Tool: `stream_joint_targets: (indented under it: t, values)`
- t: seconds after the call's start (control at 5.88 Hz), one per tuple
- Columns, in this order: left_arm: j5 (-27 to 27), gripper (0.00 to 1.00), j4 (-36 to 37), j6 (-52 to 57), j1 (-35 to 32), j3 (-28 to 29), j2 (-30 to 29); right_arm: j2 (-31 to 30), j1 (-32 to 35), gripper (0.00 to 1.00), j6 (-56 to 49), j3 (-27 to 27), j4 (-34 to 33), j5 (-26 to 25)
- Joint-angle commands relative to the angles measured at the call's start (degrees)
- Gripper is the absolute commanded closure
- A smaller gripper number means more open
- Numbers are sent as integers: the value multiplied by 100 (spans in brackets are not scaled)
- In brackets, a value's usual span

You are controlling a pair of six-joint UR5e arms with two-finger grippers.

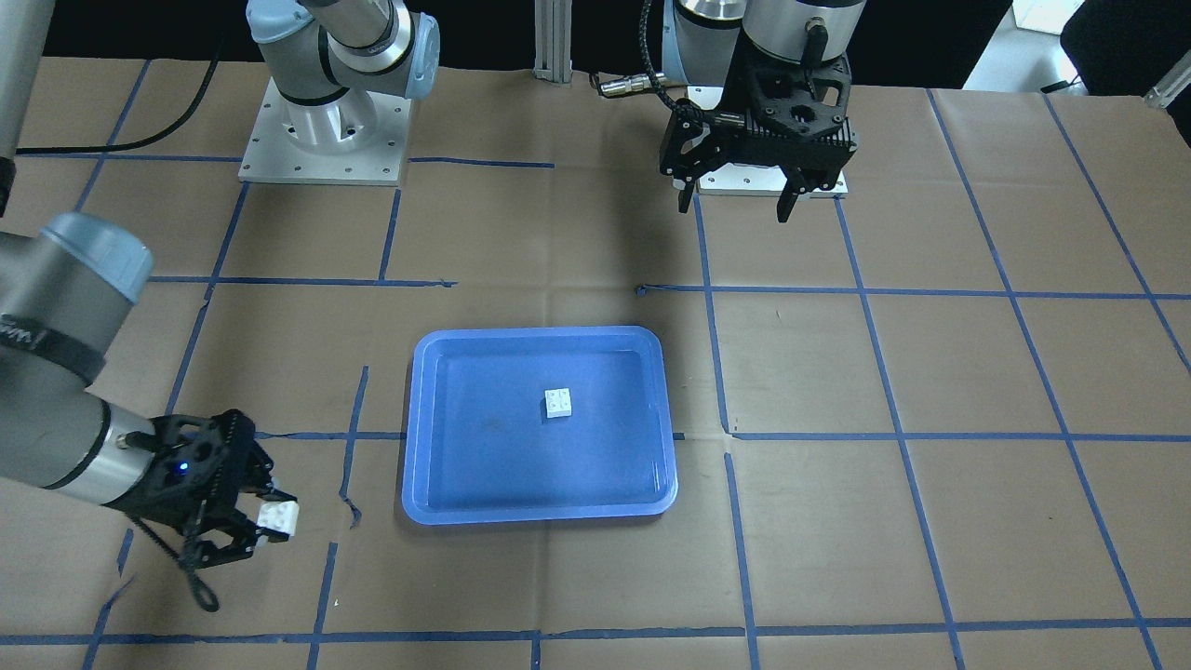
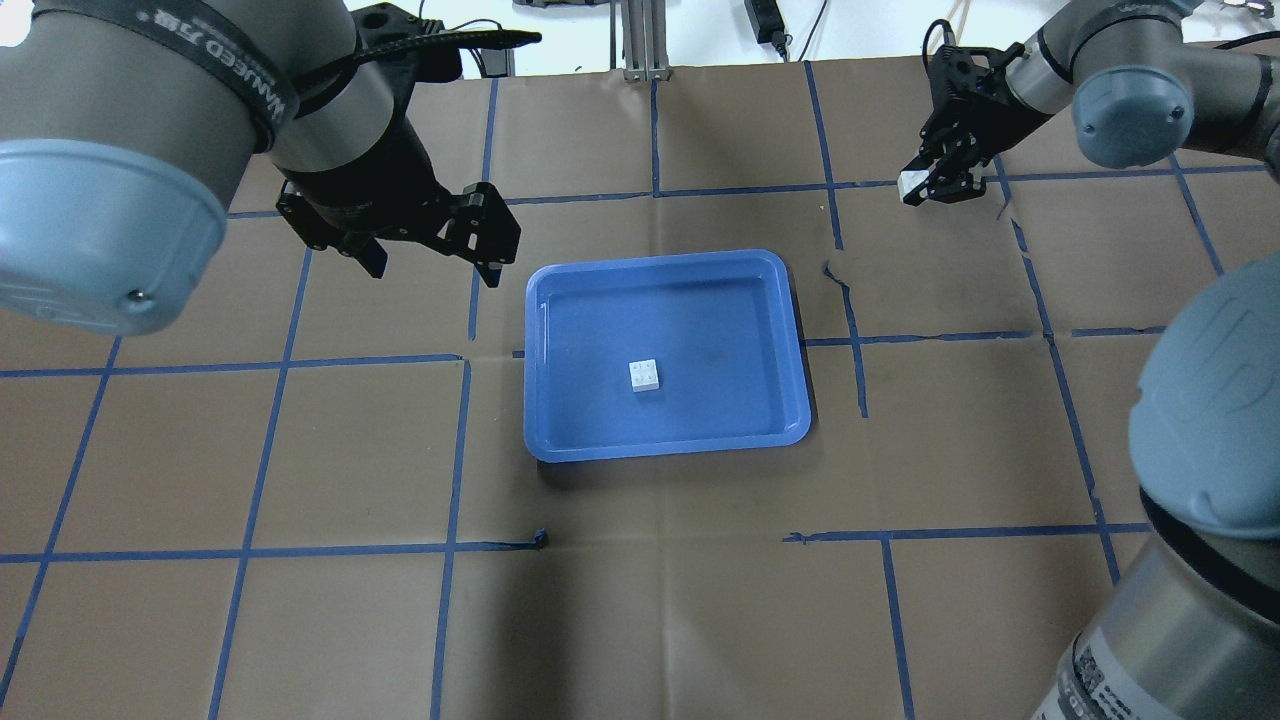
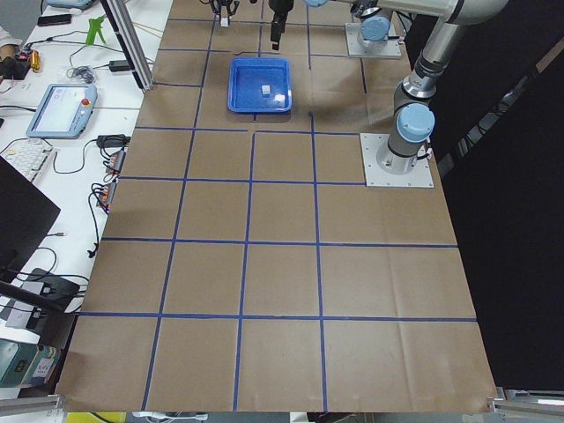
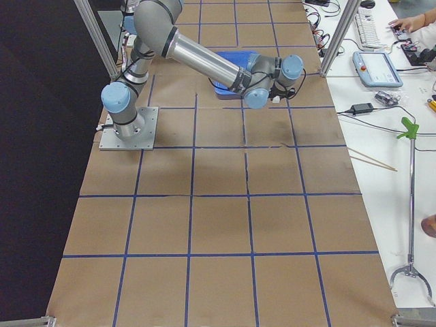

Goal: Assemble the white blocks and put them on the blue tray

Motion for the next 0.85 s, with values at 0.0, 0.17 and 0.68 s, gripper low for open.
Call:
stream_joint_targets:
  t: [0.0, 0.17, 0.68]
  values:
    - [7, 1, 6, -34, 93, -1, 21, -440, 513, 69, 252, 700, -111, 286]
    - [16, 1, 6, -34, 111, -1, 30, -573, 741, 69, 357, 1017, -425, 393]
    - [8, 1, 15, -34, 111, -1, 39, -539, 1753, 69, 2567, 2378, -3319, 377]
